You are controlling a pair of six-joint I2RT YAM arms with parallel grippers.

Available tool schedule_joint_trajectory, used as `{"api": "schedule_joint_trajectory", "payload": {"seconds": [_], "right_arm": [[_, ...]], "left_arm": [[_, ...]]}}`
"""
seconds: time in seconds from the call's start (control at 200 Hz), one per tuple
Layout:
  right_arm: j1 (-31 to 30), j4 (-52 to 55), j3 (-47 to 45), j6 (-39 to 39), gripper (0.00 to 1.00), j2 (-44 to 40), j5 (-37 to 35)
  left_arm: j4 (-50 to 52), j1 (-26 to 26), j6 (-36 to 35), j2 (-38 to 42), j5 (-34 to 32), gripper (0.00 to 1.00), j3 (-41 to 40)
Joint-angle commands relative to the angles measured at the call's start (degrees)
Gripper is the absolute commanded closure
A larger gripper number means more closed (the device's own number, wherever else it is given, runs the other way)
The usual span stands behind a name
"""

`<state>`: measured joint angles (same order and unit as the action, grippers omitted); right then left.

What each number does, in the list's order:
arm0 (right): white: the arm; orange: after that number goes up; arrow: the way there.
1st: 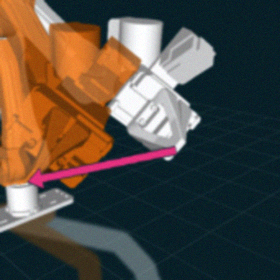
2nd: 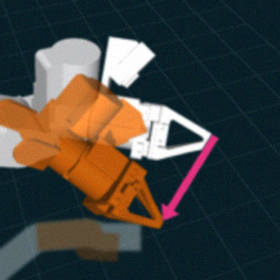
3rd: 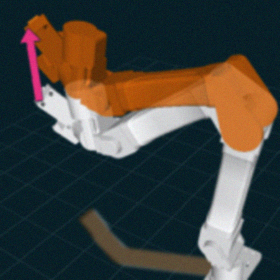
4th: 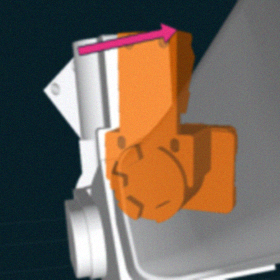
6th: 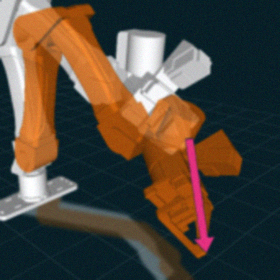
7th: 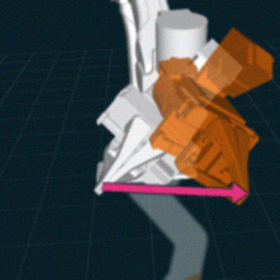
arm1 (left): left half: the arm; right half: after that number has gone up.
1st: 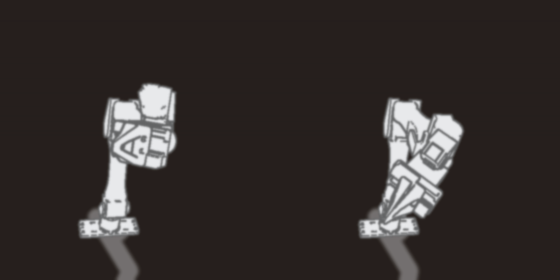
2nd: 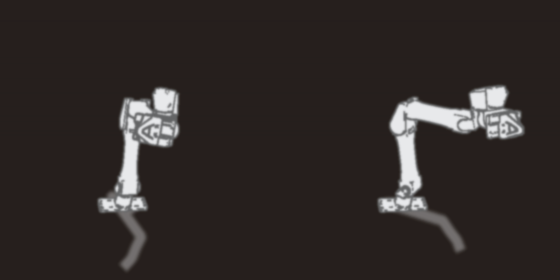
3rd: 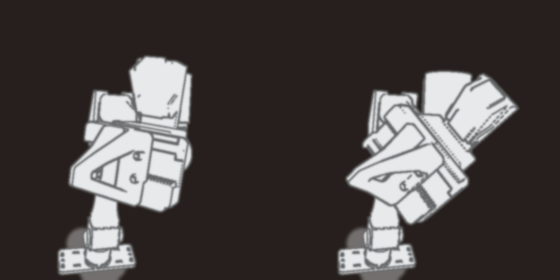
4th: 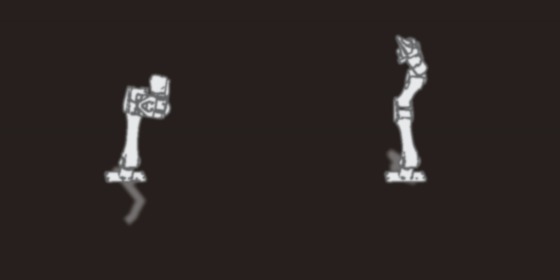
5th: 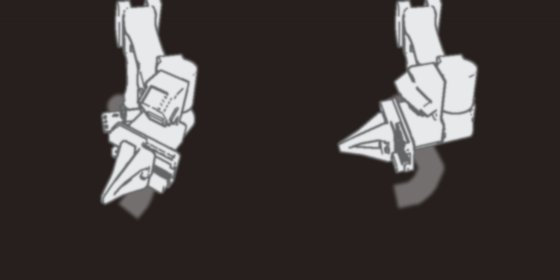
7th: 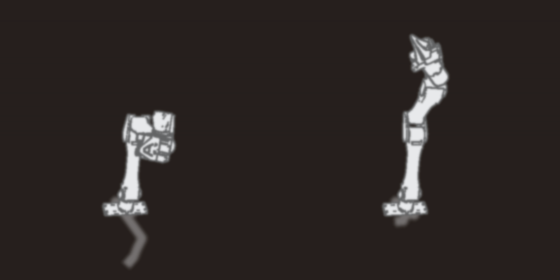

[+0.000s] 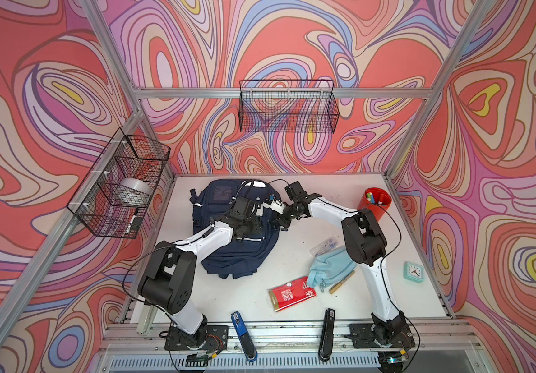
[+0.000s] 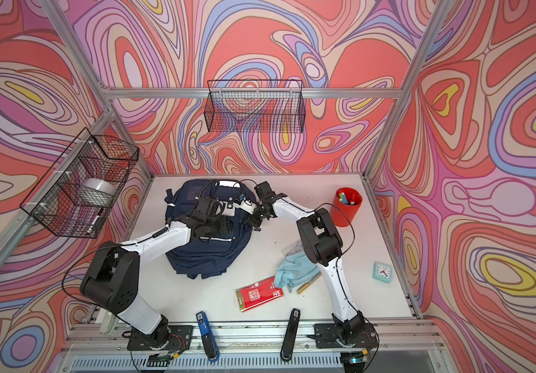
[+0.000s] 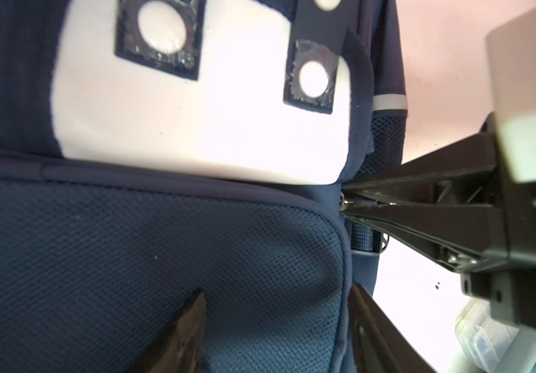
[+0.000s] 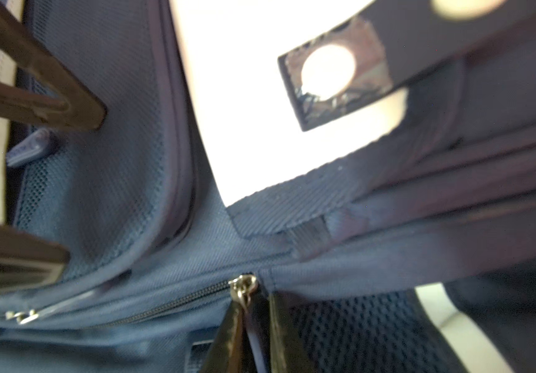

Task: Pack books, pencil case, and school supplies into a backpack
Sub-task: Unzip the student bag at the center of the table.

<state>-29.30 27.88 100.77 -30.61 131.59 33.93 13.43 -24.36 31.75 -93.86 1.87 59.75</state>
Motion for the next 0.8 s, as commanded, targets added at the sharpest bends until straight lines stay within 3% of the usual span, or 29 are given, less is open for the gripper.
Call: {"api": "schedule_joint_trajectory", "payload": {"seconds": [0.0, 0.125, 0.215, 0.306, 0.406, 0.536, 0.641, 0.796], "right_arm": [[-1.20, 1.24, -1.67, 1.57, 0.69, -0.73, -0.19], [-1.29, 0.33, -1.48, 1.87, 0.81, -0.50, -2.32], [-1.55, -2.97, -3.68, 1.46, 1.00, -2.27, -2.63], [-2.00, -6.08, -6.19, 1.56, 1.00, -4.54, -5.53], [-0.93, -8.71, -9.01, 1.35, 1.00, -6.78, -9.47], [-0.06, -7.37, -7.87, 1.35, 1.00, -7.13, -11.97], [0.02, -8.10, -7.70, 1.69, 1.00, -6.77, -13.21], [0.59, -8.44, -7.19, 2.31, 1.00, -6.39, -13.24]], "left_arm": [[-0.25, 0.29, 0.51, -0.44, -0.91, 0.34, 0.81], [0.30, 0.34, 0.34, 0.06, -1.04, 0.34, 0.88], [0.98, 0.53, 0.50, 0.97, -1.85, 0.34, 1.02], [2.48, 1.58, 1.04, 3.46, -0.64, 0.32, 1.59], [6.38, 4.49, 0.30, 8.01, 0.16, 0.22, 2.81], [9.30, 14.19, 2.95, 13.87, 2.80, 0.05, -0.54], [7.29, 20.18, 2.66, 16.63, 2.32, 0.04, -5.72], [6.58, 20.73, 2.42, 16.61, -5.57, 0.12, -8.51]]}}
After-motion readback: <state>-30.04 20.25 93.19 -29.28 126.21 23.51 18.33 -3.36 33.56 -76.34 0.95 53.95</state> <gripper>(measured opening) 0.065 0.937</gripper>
